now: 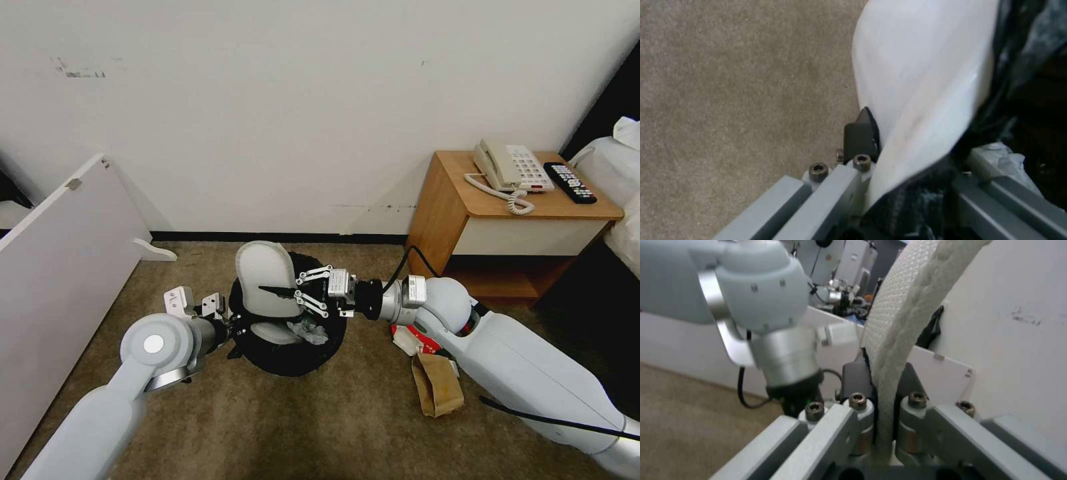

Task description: Pick up the trash bin, then pick up the garbage from the floor and place it into the trash bin.

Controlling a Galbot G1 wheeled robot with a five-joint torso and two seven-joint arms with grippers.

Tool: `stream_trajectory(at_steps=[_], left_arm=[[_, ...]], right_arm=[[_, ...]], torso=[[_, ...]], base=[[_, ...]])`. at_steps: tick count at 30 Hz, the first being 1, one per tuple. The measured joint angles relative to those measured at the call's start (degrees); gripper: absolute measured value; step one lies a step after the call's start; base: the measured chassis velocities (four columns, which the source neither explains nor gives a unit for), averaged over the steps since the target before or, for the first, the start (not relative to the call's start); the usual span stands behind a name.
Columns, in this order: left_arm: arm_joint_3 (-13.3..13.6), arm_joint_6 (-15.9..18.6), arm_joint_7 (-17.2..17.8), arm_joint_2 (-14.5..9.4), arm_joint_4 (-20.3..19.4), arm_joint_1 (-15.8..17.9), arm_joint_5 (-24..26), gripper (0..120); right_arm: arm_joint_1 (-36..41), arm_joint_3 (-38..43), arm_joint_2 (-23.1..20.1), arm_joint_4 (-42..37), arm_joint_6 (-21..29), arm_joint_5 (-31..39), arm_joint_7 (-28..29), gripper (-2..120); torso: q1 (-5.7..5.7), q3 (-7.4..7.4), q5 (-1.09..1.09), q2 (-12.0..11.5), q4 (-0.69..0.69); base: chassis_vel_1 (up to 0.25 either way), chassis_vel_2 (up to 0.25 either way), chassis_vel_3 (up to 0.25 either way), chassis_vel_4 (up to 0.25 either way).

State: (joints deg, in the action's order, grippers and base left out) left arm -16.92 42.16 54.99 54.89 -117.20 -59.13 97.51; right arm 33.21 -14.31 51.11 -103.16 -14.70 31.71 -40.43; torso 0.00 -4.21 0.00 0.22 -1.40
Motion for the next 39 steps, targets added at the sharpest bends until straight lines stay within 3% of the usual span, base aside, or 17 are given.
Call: stream_trajectory(at_steps=[13, 21, 28, 36, 39], left_arm=[[-0.7, 0.0, -0.6, -0.4, -1.9, -1.6, 0.0, 0], [-0.9, 0.0, -0.5, 0.1, -2.9, -1.9, 0.2, 0], [-1.1, 0.0, -0.5, 0.3, -3.5, -2.4, 0.3, 0], [-1.7, -0.3, -0.2, 0.7, -4.3, -2.2, 0.7, 0], [-1.9, -0.3, -0.2, 0.6, -4.5, -2.4, 0.8, 0]], right_arm=[[-0.2, -0.9, 1.5, 4.9, -1.1, -2.2, -0.9, 2], [-1.0, -2.7, 3.7, 8.6, -1.9, -3.3, -0.5, 33], [-1.2, -3.5, 4.4, 10.1, -2.1, -3.6, -0.5, 40], [-1.5, -4.4, 5.0, 12.0, -2.4, -4.0, -0.3, 71], [-1.5, -4.4, 5.0, 12.1, -2.4, -4.0, -0.3, 73]], torso=[[0.00, 0.00, 0.00, 0.0, 0.00], [0.00, 0.00, 0.00, 0.0, 0.00], [0.00, 0.00, 0.00, 0.0, 0.00], [0.00, 0.00, 0.00, 0.0, 0.00], [0.00, 0.00, 0.00, 0.0, 0.00]], base=[[0.000, 0.000, 0.000, 0.000], [0.000, 0.000, 0.000, 0.000], [0.000, 0.000, 0.000, 0.000], [0.000, 0.000, 0.000, 0.000], [0.000, 0.000, 0.000, 0.000]])
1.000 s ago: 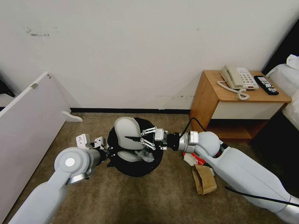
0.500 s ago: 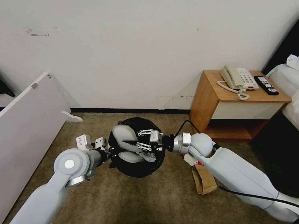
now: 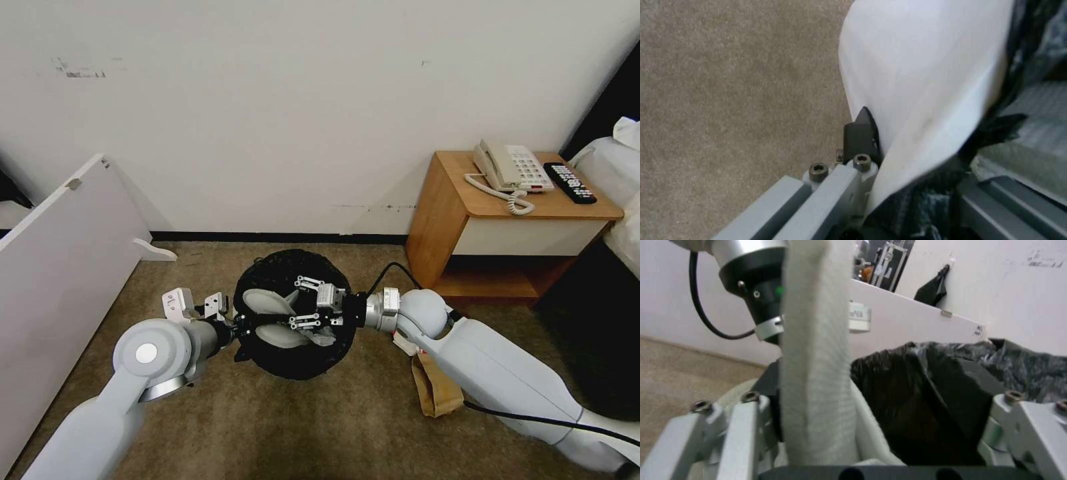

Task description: Pick up the trash bin, then pick up the garbage from the floor and place it into the trash bin.

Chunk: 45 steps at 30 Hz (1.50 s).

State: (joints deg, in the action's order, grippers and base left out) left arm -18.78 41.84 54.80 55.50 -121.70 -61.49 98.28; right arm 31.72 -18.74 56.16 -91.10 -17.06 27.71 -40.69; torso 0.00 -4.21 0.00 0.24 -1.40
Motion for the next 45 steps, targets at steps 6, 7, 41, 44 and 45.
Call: stream_trajectory(at_steps=[6, 7, 41, 44, 45], left_arm=[[-0.2, -0.1, 0.0, 0.1, -0.2, -0.5, -0.1, 0], [-0.2, -0.1, 0.0, 0.3, -0.3, -0.6, -0.1, 0], [1.2, -1.6, 2.2, 4.0, 5.6, -1.1, -1.5, 0], [1.4, -1.8, 2.7, 4.1, 5.7, -1.4, -0.9, 0], [1.4, -1.9, 2.8, 4.0, 5.7, -1.5, -0.5, 0]], right_arm=[[0.0, 0.0, 0.3, -0.2, 0.0, 0.0, 0.8, 78], [-0.1, -0.1, 0.5, -0.5, 0.0, 0.0, 0.9, 79], [1.4, 6.5, -5.8, -14.1, 2.5, 5.8, 4.3, 79], [1.3, 6.5, -6.8, -15.1, 3.0, 6.9, 4.5, 79], [1.2, 6.5, -7.2, -15.5, 3.2, 7.3, 4.7, 79]], torso=[[0.00, 0.00, 0.00, 0.0, 0.00], [0.00, 0.00, 0.00, 0.0, 0.00], [0.00, 0.00, 0.00, 0.0, -0.01], [0.00, 0.00, 0.00, 0.0, 0.00], [0.00, 0.00, 0.00, 0.0, 0.00]], base=[[0.000, 0.000, 0.000, 0.000], [0.000, 0.000, 0.000, 0.000], [0.000, 0.000, 0.000, 0.000], [0.000, 0.000, 0.000, 0.000], [0.000, 0.000, 0.000, 0.000]])
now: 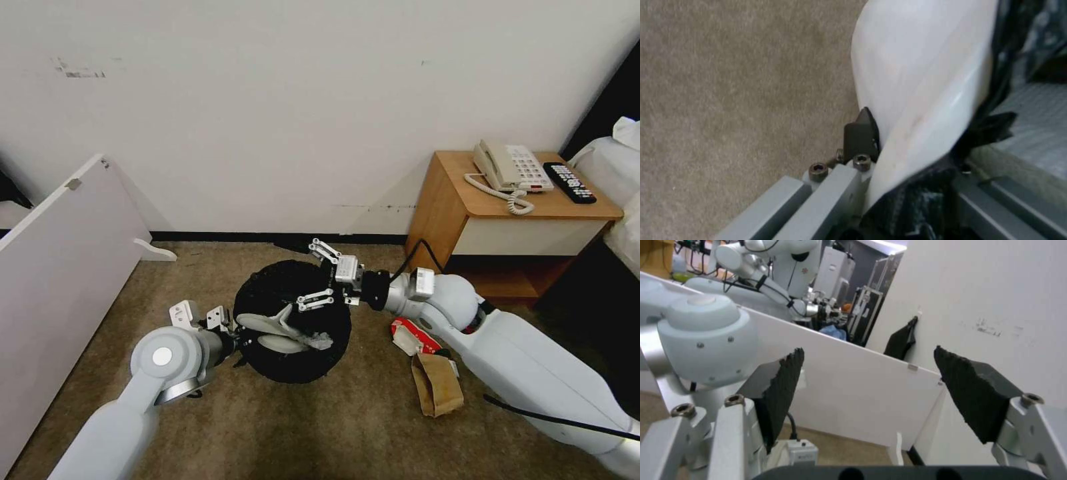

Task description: Pick up the trash bin, then pick up the garbage from the floor and place it into the trash bin.

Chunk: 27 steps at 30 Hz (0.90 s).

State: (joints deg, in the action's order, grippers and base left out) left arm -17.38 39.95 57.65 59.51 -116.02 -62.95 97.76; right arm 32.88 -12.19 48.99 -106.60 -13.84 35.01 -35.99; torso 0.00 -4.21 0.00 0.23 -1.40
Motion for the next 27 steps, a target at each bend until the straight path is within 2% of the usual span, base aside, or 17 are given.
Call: stream_trajectory(at_steps=[6, 19, 27], left_arm=[[-0.6, 0.0, 0.2, -2.0, 0.7, -0.1, 2.1, 0], [-1.0, 0.3, -0.6, -2.0, 1.3, -0.2, 1.5, 0], [-0.7, 0.3, -0.6, -2.0, 1.5, 1.6, 1.9, 0]], right_arm=[[0.7, 0.8, -0.8, -1.2, 0.6, 0.8, 1.0, 79], [-0.5, 1.6, -0.9, -2.5, 1.4, 1.4, 2.5, 79], [-0.2, 3.1, -1.9, -3.7, 1.5, 1.8, 3.0, 79]], torso=[[0.00, 0.00, -0.01, 0.0, 0.00], [0.00, 0.00, 0.00, 0.0, 0.01], [0.00, 0.00, -0.01, 0.0, 0.00]], base=[[0.000, 0.000, 0.000, 0.000], [0.000, 0.000, 0.000, 0.000], [0.000, 0.000, 0.000, 0.000]])
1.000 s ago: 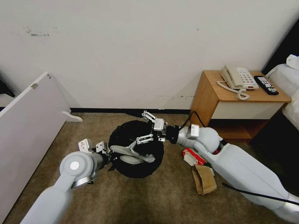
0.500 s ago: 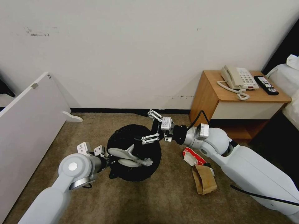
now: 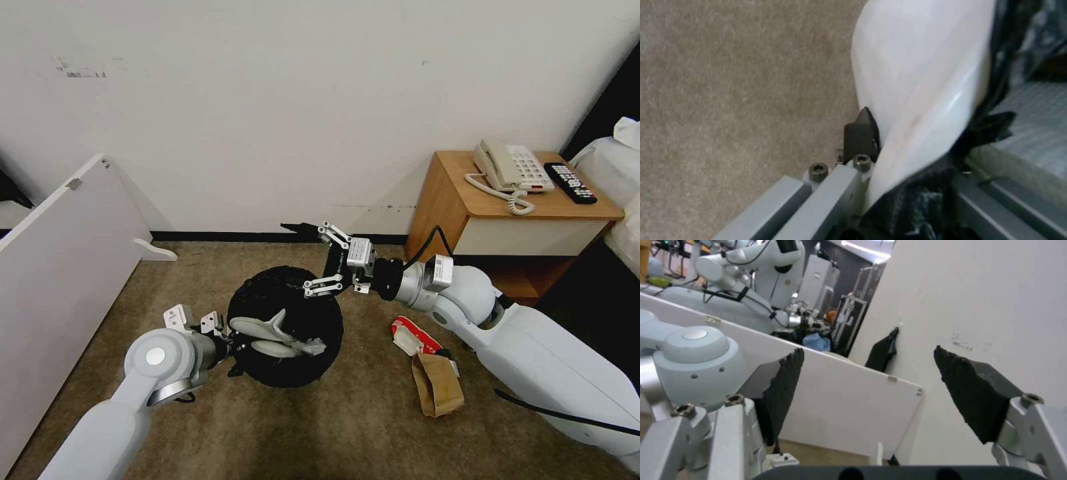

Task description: Pick up the trash bin, then pick up the garbage from the floor and place it into the trash bin.

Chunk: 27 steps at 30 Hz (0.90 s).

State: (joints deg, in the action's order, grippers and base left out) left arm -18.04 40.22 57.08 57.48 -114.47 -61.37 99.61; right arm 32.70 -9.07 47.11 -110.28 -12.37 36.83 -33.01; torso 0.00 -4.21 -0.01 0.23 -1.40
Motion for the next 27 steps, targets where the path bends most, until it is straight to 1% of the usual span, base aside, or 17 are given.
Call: stream_trajectory(at_steps=[3, 8, 11, 13, 14, 15, 16, 19, 20, 22, 23, 25, 26, 27], left_arm=[[0.2, -0.1, 0.2, 0.0, 0.0, 0.4, 0.0, 0], [-0.1, -0.1, 0.1, 0.3, 0.0, -0.2, -1.0, 0], [-0.6, 0.0, 0.1, 0.6, -0.3, -0.8, -1.8, 0], [-1.1, -0.1, 0.1, 0.9, -0.7, -1.6, -3.2, 0], [-1.1, -0.1, 0.1, 0.9, -0.7, -1.6, -3.2, 0], [-1.5, -0.1, 0.2, 1.0, -0.9, -2.2, -4.0, 0], [-1.5, -0.1, 0.2, 1.0, -0.9, -2.2, -4.0, 0], [-2.7, 0.0, -0.1, 1.0, -2.0, -4.1, -5.7, 0], [-2.7, 0.0, -0.1, 1.0, -2.0, -4.1, -5.7, 0], [-3.7, 0.3, -0.7, 0.9, -2.6, -6.2, -7.2, 0], [-3.7, 0.3, -0.7, 0.9, -2.6, -6.2, -7.2, 0], [-4.6, 0.6, -1.3, 0.7, -2.9, -7.8, -9.0, 0], [-4.6, 0.6, -1.3, 0.7, -2.9, -7.8, -9.0, 0], [-5.4, 0.7, -1.4, 1.0, -3.0, -8.7, -9.9, 0]], right_arm=[[0.9, 2.2, -0.6, -1.2, 0.1, 0.3, 1.4, 79], [2.4, 5.7, -1.7, -2.4, 0.5, 1.6, 3.2, 79], [4.5, 7.9, -3.0, -3.2, 0.6, 2.2, 4.6, 79], [8.2, 10.1, -4.3, -4.5, 0.2, 2.2, 6.8, 79], [8.2, 10.1, -4.3, -4.5, 0.2, 2.2, 6.8, 79], [11.0, 11.3, -4.8, -5.3, -0.1, 2.1, 8.2, 79], [11.0, 11.3, -4.8, -5.3, -0.1, 2.1, 8.2, 79], [17.4, 14.2, -5.2, -7.0, -0.3, 2.1, 11.3, 79], [17.4, 14.2, -5.2, -7.0, -0.3, 2.1, 11.3, 79], [21.5, 16.2, -5.0, -7.9, -0.1, 1.8, 13.1, 79], [21.5, 16.2, -5.0, -7.9, -0.1, 1.8, 13.1, 79], [24.2, 17.0, -4.5, -8.4, 0.3, 0.9, 15.7, 79], [24.2, 17.0, -4.5, -8.4, 0.3, 0.9, 15.7, 79], [25.3, 17.0, -4.0, -8.5, 0.9, 0.5, 17.2, 79]], torso=[[0.00, 0.00, 0.00, 0.0, 0.00], [0.00, 0.00, 0.01, 0.0, 0.01], [0.00, 0.00, 0.00, 0.0, 0.01], [0.00, 0.00, 0.00, 0.0, 0.00], [0.00, 0.00, 0.00, 0.0, 0.00], [0.00, 0.00, 0.00, 0.0, 0.00], [0.00, 0.00, 0.00, 0.0, 0.00], [0.00, 0.00, -0.01, 0.0, 0.00], [0.00, 0.00, -0.01, 0.0, 0.00], [0.00, 0.00, 0.01, 0.0, 0.00], [0.00, 0.00, 0.01, 0.0, 0.00], [0.00, 0.01, 0.01, 0.0, 0.00], [0.00, 0.01, 0.01, 0.0, 0.00], [0.00, 0.00, 0.02, 0.0, 0.01]], base=[[0.000, 0.000, 0.000, 0.000], [0.000, 0.000, 0.000, 0.000], [0.000, 0.000, 0.000, 0.000], [0.000, 0.000, 0.000, 0.000], [0.000, 0.000, 0.000, 0.000], [0.000, 0.000, 0.000, 0.000], [0.000, 0.000, 0.000, 0.000], [0.000, 0.000, 0.000, 0.000], [0.000, 0.000, 0.000, 0.000], [0.000, 0.000, 0.000, 0.000], [0.000, 0.000, 0.000, 0.000], [0.000, 0.000, 0.000, 0.000], [0.000, 0.000, 0.000, 0.000], [0.000, 0.000, 0.000, 0.000]])
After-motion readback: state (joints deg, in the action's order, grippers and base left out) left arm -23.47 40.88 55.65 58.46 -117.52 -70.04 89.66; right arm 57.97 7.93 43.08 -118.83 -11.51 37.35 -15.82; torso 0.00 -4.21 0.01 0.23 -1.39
